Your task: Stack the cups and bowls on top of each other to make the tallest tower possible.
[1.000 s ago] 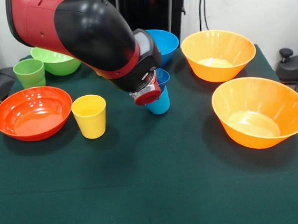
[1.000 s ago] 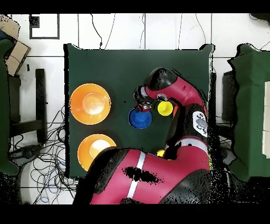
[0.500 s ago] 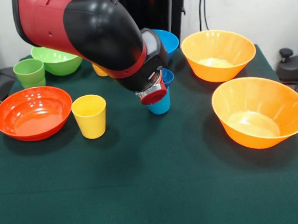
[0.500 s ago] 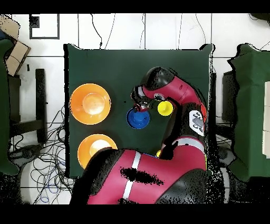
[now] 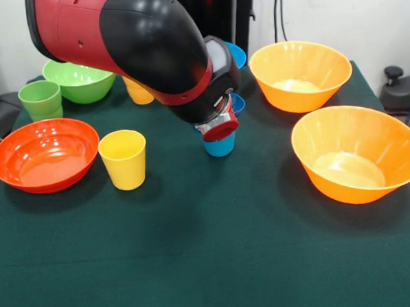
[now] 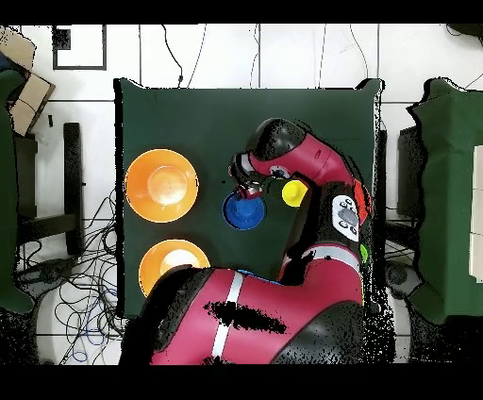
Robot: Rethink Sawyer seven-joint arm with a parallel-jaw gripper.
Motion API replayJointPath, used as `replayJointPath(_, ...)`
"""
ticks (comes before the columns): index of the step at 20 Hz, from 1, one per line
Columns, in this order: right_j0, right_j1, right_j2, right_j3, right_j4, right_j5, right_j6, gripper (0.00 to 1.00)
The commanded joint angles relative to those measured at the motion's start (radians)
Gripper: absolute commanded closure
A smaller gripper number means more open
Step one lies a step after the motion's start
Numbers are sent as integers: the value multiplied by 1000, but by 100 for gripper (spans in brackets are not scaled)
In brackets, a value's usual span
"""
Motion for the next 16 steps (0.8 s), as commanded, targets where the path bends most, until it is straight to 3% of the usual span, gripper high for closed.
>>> replayJointPath(1, 23, -22, 40, 52, 16, 8, 152, 100)
replayJointPath(16, 42, -24, 41, 86, 32, -24, 152, 100)
